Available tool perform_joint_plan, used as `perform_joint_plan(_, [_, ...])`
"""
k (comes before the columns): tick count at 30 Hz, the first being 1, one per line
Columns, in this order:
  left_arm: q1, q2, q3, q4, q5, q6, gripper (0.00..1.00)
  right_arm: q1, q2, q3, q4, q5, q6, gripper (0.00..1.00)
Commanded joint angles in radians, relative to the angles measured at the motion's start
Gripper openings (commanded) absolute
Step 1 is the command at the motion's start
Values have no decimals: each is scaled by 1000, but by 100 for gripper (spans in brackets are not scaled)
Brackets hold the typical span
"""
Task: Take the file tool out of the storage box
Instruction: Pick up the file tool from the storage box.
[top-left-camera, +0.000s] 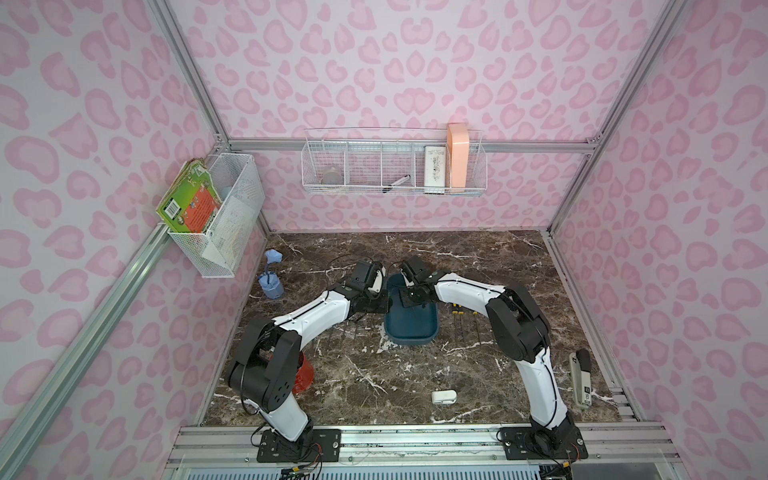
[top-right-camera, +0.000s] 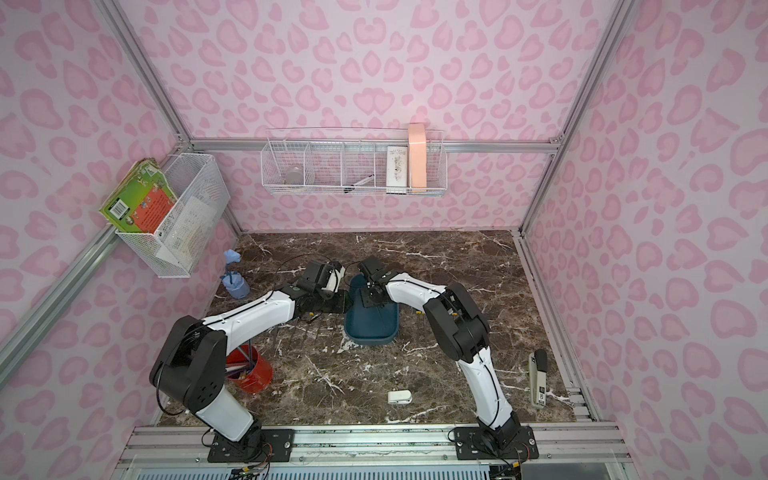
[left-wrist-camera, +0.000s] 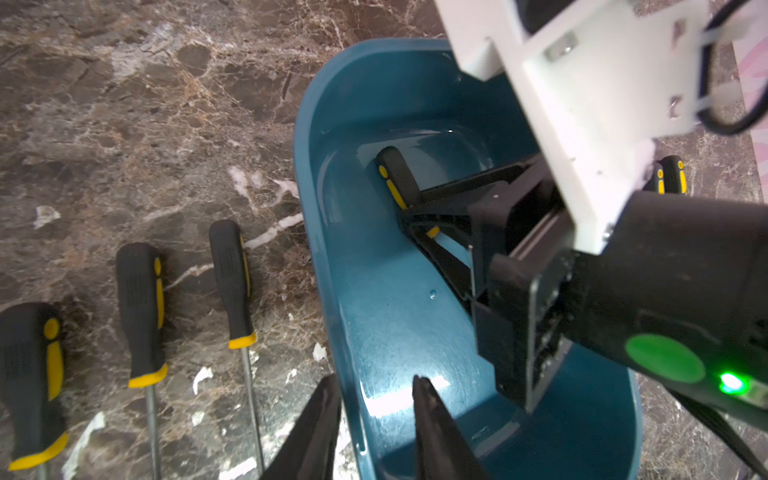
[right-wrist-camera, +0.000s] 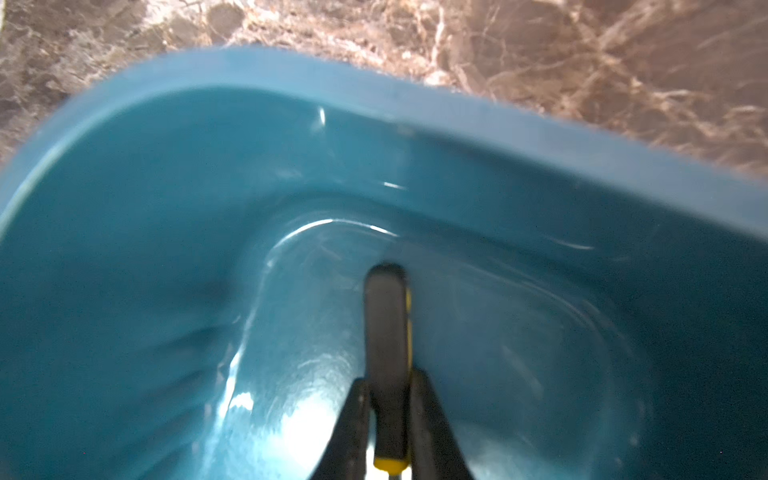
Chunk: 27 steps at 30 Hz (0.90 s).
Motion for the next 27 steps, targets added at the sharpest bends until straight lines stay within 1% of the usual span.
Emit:
perform_joint_plan(1, [-1, -14, -5, -8, 5, 5, 35, 2, -23, -25, -28, -2, 4, 9])
perform_joint_plan(5, [0, -36, -9, -11, 14, 2, 35, -2, -72, -21, 44, -45, -6, 4])
perform_joint_plan(8, [0, -66, -16, -16, 21, 3, 36, -6, -114, -14, 95, -79, -9, 2])
perform_joint_plan(10, [0, -101, -37, 1, 31, 1, 38, -9, -144, -10, 116, -97, -10, 2])
perform_joint_plan(13, [0, -195, -99, 70, 57, -11, 44, -18, -213, -34, 161, -132, -7, 1])
perform_joint_plan(17, [0, -330, -179, 156, 138, -25, 51, -20, -370, -168, 302, -186, 4, 0])
perform_joint_plan(19, [0, -393, -228, 224, 219, -38, 54, -20, -459, -243, 378, -228, 10, 0])
perform_joint_plan(22, [0, -481, -318, 359, 316, -92, 59, -18, -584, -370, 502, -313, 42, 0])
perform_joint_plan(25, [0, -572, -405, 474, 388, -151, 61, -19, -702, -498, 683, -411, 116, 0])
perform_joint_plan(27, [0, -626, -461, 570, 428, -197, 62, -13, -756, -572, 810, -451, 177, 0])
